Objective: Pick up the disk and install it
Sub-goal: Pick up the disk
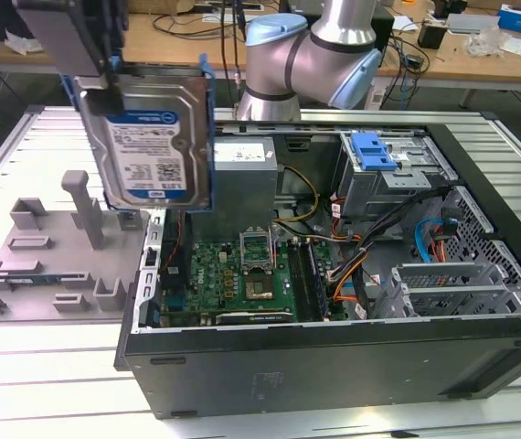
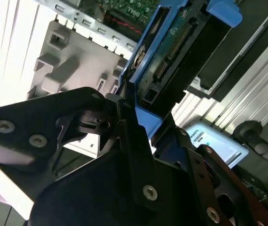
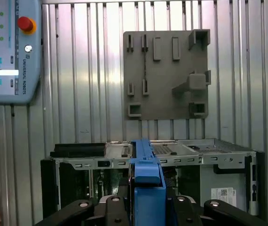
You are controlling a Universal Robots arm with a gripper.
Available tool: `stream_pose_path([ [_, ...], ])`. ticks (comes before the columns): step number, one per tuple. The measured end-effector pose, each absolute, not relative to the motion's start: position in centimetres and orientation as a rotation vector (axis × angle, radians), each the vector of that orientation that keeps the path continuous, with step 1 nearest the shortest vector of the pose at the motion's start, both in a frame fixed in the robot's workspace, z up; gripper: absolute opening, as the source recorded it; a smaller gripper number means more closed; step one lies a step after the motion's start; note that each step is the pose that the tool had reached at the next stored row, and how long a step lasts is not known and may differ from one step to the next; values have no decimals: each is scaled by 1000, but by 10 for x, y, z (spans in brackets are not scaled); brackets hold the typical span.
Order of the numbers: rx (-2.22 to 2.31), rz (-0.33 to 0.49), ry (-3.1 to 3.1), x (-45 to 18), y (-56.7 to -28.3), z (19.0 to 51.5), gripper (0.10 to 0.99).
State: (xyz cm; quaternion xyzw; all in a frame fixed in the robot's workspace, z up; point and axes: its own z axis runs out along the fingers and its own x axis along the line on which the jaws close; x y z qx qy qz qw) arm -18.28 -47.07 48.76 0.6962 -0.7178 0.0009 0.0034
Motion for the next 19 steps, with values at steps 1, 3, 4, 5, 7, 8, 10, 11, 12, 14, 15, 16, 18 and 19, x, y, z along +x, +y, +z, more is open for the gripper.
stream_pose_path([
  [1,2182,3,-2250,-175,-474,488,365],
  [3,2183,3,-2250,-163,-478,488,365],
  [4,2183,3,-2250,-160,-479,488,365],
  [5,2183,3,-2250,-153,-481,488,365],
  [7,2183,3,-2250,-143,-485,488,365],
  [8,2183,3,-2249,-137,-488,488,365],
  [10,2184,2,-2249,-124,-493,488,365],
  [11,2183,2,-2249,-120,-495,488,365],
  [12,2183,2,-2249,-116,-497,488,365],
  [14,2183,2,-2249,-104,-501,488,365],
  [15,2183,1,-2249,-93,-504,488,365],
  [16,2183,1,-2249,-84,-506,488,365],
  [18,2183,1,-2249,-66,-509,488,365],
  [19,2183,1,-2249,-59,-510,488,365],
])
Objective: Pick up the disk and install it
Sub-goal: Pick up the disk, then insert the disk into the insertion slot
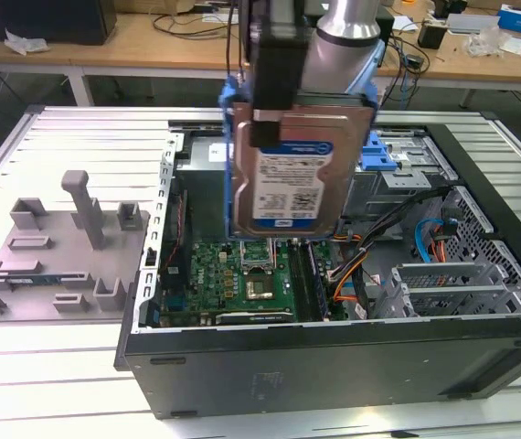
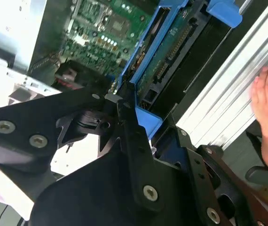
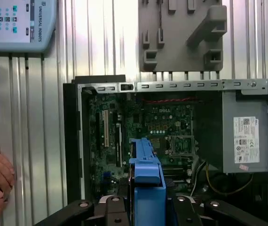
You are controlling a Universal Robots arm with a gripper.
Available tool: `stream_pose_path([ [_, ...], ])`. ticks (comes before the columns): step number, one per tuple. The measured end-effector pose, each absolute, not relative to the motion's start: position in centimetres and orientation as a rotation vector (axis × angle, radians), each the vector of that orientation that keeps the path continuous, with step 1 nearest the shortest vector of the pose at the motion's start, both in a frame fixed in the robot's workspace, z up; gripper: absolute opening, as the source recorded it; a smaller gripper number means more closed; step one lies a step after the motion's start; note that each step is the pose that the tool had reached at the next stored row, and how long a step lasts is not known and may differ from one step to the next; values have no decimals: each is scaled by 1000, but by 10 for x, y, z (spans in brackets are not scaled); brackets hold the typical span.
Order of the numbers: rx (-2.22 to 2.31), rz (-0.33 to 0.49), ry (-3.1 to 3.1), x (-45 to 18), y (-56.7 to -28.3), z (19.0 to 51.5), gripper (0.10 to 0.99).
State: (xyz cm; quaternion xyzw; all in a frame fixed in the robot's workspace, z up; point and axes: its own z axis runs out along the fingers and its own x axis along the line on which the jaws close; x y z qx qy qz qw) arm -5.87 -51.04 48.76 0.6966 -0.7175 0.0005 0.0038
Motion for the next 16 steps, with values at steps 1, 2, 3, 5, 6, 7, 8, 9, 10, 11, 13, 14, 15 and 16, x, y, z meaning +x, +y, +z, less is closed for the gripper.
stream_pose_path([
  [1,2183,1,-2249,-50,-512,488,365],
  [2,2183,1,-2249,-44,-513,488,365],
  [3,2183,1,-2249,-40,-513,488,365],
  [5,2183,1,-2249,-25,-514,488,365],
  [6,2183,1,-2249,-21,-515,488,365],
  [7,2183,1,-2248,-19,-515,488,365],
  [8,2183,1,-2249,-18,-515,488,365],
  [9,2183,1,-2249,-18,-515,488,365],
  [10,2183,1,-2249,-18,-515,488,365],
  [11,2183,1,-2249,-18,-515,488,365],
  [13,2183,1,-2249,-18,-515,488,365],
  [14,2183,1,-2249,-18,-515,488,365],
  [15,2183,1,-2249,-18,-515,488,365],
  [16,2183,1,-2249,-18,-515,488,365],
])
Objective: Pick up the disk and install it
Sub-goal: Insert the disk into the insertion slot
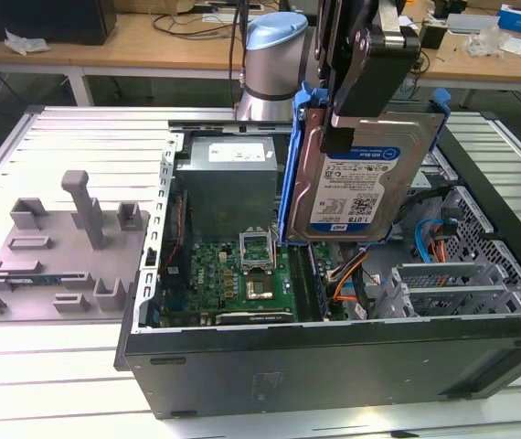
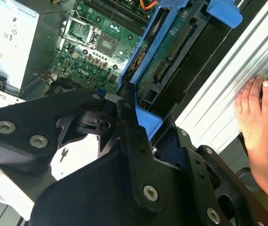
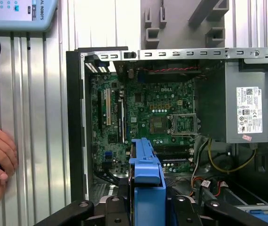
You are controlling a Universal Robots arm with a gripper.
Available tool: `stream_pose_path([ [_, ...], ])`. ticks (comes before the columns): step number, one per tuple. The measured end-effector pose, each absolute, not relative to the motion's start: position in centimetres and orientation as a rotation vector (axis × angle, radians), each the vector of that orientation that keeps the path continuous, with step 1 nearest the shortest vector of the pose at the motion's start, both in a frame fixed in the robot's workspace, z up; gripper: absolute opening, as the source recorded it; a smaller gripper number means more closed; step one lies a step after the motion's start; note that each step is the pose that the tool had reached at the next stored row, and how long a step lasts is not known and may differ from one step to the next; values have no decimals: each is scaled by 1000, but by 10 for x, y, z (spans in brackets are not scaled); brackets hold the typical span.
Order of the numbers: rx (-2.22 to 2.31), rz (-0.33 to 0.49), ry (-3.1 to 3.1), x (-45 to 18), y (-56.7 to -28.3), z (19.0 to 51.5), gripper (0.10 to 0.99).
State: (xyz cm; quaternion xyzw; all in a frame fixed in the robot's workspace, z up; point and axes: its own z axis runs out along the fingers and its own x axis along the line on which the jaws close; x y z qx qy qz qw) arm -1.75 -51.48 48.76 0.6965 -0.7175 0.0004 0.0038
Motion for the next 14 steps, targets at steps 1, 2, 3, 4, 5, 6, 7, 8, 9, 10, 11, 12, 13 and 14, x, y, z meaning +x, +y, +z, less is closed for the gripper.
stream_pose_path([
  [1,2183,1,-2249,-17,-515,488,365],
  [2,2183,1,-2249,-17,-515,488,365],
  [3,2183,1,-2249,-17,-515,488,365],
  [4,2183,1,-2249,-17,-515,488,365],
  [5,2183,1,-2249,-17,-515,488,365],
  [6,2183,1,-2249,-17,-515,488,365],
  [7,2183,1,-2248,-17,-515,488,365],
  [8,2184,1,-2248,-16,-516,488,365],
  [9,2186,1,-2246,-15,-518,488,365],
  [10,2191,1,-2241,-12,-519,487,365],
  [11,2194,1,-2238,-9,-519,487,365],
  [12,2197,1,-2234,-7,-520,488,365],
  [13,2201,1,-2231,-5,-520,488,365],
  [14,2204,2,-2228,-3,-520,488,365],
])
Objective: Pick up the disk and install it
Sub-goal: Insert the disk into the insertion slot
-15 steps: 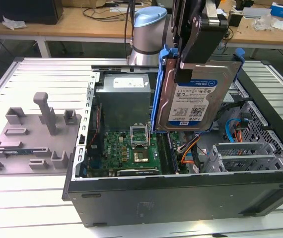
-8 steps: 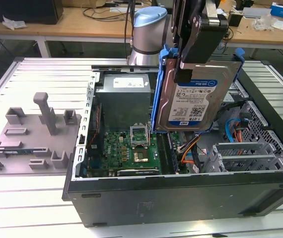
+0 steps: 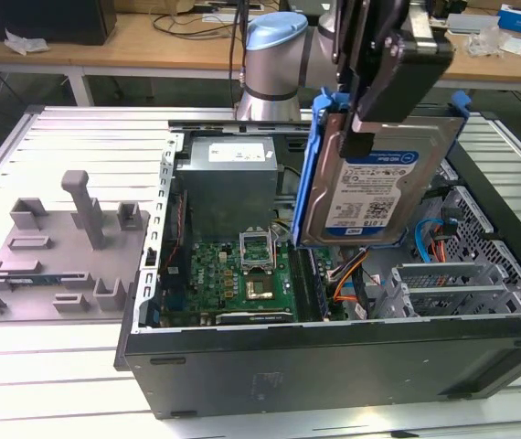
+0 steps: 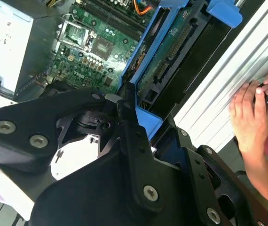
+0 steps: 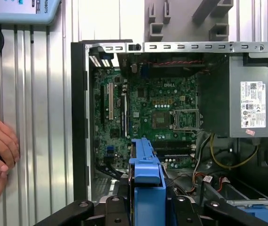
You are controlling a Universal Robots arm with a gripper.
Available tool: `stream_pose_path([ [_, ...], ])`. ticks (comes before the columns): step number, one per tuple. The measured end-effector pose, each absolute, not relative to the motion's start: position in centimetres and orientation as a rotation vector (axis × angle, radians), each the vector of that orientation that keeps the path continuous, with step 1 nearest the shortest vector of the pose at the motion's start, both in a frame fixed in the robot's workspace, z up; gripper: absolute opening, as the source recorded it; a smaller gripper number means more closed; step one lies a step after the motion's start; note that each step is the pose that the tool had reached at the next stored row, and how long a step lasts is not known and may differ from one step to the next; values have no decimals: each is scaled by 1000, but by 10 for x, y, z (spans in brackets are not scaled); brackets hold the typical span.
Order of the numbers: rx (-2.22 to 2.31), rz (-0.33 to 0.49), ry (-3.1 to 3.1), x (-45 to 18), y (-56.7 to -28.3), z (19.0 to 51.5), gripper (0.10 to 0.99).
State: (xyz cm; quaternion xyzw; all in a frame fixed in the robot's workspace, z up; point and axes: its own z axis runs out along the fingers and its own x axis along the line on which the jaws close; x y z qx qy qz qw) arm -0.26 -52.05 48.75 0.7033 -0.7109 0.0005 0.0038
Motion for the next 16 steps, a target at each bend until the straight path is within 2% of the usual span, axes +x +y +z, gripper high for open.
stream_pose_path([
  [16,2223,2,-2210,67,-537,487,365],
])
